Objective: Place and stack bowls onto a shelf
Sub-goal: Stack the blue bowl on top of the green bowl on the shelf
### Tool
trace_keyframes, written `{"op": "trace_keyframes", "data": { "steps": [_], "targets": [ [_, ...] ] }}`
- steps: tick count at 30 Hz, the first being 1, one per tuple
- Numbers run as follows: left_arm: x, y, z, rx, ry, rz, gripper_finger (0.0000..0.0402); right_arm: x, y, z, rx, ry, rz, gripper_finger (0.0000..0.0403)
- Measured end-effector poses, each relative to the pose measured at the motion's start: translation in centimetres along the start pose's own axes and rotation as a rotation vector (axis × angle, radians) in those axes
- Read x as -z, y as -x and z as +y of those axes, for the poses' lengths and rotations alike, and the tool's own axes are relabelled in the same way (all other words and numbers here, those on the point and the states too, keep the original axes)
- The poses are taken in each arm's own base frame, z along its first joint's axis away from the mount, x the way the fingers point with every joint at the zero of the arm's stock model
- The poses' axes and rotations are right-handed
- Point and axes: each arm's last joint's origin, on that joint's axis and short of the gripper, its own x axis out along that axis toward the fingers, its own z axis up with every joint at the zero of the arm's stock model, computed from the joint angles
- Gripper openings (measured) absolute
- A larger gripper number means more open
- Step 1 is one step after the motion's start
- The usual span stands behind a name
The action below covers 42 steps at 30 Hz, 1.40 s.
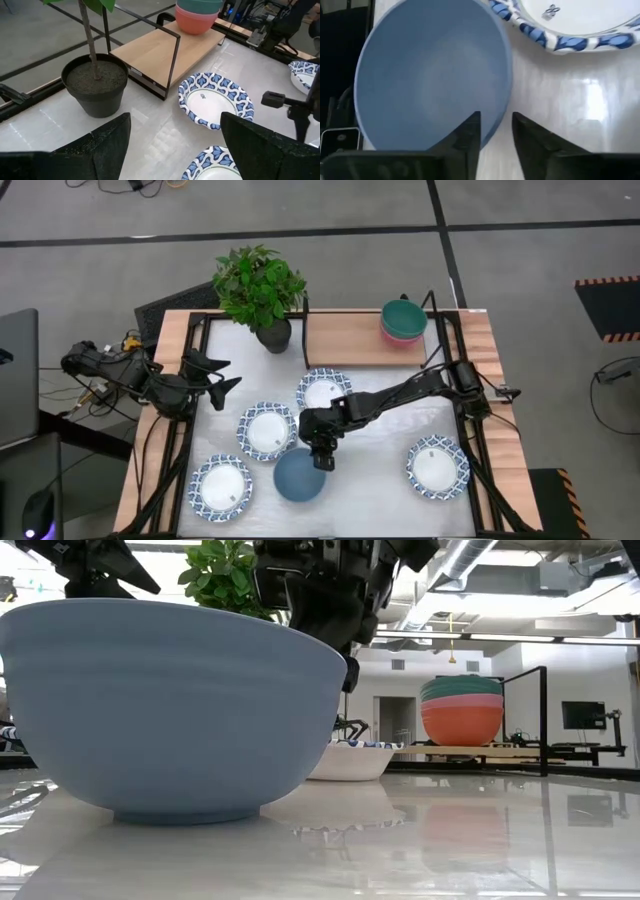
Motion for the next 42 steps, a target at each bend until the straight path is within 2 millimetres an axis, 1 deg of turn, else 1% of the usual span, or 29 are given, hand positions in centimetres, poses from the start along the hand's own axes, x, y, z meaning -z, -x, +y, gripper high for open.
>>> {"op": "trace_keyframes", "data": {
  "steps": [5,10,17,20,22,24,27,31,34,37,42],
  "targets": [
    [0.0,0.0,0.0,0.000,0.004,0.000,0.0293,0.1,0.0,0.0,0.001,-0.020,0.011,0.0082],
    [0.5,-0.2,0.1,-0.011,0.000,0.013,0.0293,0.1,0.1,-0.4,0.010,-0.062,0.022,0.0021],
    [0.5,-0.2,0.1,-0.013,0.005,0.015,0.0293,0.6,0.2,-0.4,0.042,-0.123,0.060,0.0020],
    [0.5,-0.2,0.1,-0.013,0.005,0.015,0.0293,0.7,0.9,-0.1,0.048,-0.119,0.070,0.0020],
    [0.5,-0.2,0.1,-0.013,0.005,0.015,0.0293,0.6,1.9,0.2,0.046,-0.114,0.061,0.0020],
    [0.5,-0.2,0.1,-0.013,0.004,0.016,0.0293,0.3,3.2,0.6,0.037,-0.103,0.039,0.0020],
    [0.5,-0.2,0.1,-0.014,0.004,0.016,0.0293,0.0,6.0,0.9,0.032,-0.075,0.009,0.0020],
    [0.6,-0.2,0.1,-0.014,0.001,0.017,0.0293,0.1,10.0,0.1,0.115,-0.087,0.003,0.0020],
    [0.6,-0.2,0.1,-0.015,0.000,0.018,0.0293,0.6,13.5,-1.4,0.224,-0.111,0.011,0.0020],
    [0.6,-0.2,0.2,-0.019,-0.007,0.023,0.0293,1.1,17.1,-3.2,0.321,-0.153,0.002,0.0020],
    [0.7,-0.2,0.2,-0.021,-0.010,0.026,0.0293,1.9,22.9,-7.4,0.472,-0.244,-0.058,0.0019]
  ]
}}
